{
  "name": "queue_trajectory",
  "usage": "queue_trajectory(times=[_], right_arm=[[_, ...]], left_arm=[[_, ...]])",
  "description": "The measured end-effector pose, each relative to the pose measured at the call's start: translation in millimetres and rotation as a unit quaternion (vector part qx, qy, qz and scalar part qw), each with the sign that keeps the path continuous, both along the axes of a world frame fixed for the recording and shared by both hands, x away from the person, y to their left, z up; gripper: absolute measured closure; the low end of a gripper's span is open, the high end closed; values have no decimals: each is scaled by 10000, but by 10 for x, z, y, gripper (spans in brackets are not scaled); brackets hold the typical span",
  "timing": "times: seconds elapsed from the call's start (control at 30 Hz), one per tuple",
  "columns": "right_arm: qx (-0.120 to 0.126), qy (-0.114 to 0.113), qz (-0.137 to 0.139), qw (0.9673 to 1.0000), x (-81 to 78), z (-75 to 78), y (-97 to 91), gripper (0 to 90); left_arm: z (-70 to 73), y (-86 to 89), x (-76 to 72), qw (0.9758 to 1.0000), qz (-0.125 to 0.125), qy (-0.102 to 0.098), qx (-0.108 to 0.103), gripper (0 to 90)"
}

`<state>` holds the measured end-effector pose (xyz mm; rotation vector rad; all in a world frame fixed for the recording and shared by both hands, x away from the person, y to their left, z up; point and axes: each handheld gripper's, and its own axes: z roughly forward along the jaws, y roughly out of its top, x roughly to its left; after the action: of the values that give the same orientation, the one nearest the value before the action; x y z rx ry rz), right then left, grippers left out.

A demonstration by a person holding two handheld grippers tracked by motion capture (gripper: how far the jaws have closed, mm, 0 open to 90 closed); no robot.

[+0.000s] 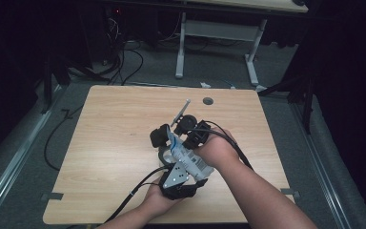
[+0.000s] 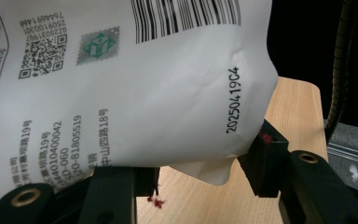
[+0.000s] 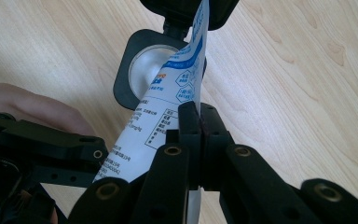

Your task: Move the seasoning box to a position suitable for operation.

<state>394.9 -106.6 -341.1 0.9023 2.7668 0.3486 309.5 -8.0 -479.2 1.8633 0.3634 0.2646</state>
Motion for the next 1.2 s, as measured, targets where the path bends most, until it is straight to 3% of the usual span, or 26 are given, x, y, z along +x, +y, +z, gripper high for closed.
queue_trajectory(times=[1.2], right_arm=[[-4, 39, 29, 10000, 12, -22, 44, 899]], left_arm=[[14, 17, -7, 10000, 3, 10, -41, 540]])
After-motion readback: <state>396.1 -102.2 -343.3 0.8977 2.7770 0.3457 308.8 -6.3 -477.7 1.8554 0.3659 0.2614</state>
